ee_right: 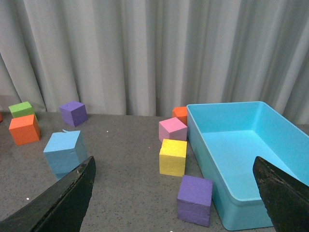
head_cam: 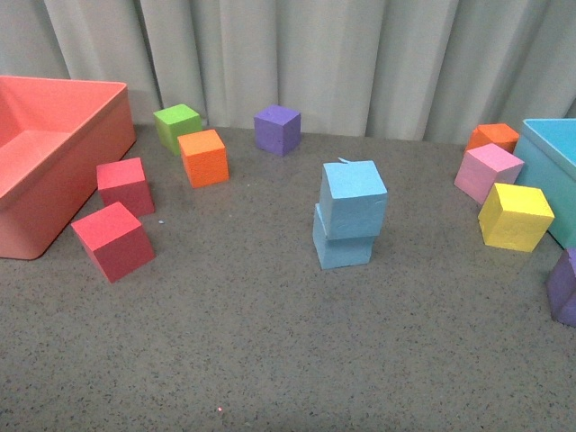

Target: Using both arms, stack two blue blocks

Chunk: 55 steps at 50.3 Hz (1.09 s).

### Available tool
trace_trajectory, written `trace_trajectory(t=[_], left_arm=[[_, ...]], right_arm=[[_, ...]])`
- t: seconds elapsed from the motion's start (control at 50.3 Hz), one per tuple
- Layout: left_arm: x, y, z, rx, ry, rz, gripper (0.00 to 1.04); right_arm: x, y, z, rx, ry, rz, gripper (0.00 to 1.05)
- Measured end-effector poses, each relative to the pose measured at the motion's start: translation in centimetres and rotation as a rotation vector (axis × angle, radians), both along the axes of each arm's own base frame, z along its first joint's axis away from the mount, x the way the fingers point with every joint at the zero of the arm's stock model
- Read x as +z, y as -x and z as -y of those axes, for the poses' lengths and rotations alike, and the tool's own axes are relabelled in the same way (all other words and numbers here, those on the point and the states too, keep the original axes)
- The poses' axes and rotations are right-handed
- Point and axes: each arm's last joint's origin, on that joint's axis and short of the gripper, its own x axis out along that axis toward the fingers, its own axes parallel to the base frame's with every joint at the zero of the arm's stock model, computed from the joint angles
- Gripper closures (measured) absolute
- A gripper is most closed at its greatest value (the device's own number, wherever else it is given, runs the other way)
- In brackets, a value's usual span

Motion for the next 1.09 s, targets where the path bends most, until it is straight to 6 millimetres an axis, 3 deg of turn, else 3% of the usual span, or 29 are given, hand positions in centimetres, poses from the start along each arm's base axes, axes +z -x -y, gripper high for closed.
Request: trace_trajectory(t=[1.034, 1.093], left_arm=[[-0.3, 2.4, 0.0, 0.000, 0.000, -0.005, 1.01], [-0.3, 2.4, 0.0, -0.001, 0.000, -0.005, 0.92]], right_arm=[[0.0, 0.0, 0.0, 0.000, 0.000, 0.000, 0.10], [0.0, 0.0, 0.0, 0.000, 0.000, 0.000, 0.10]])
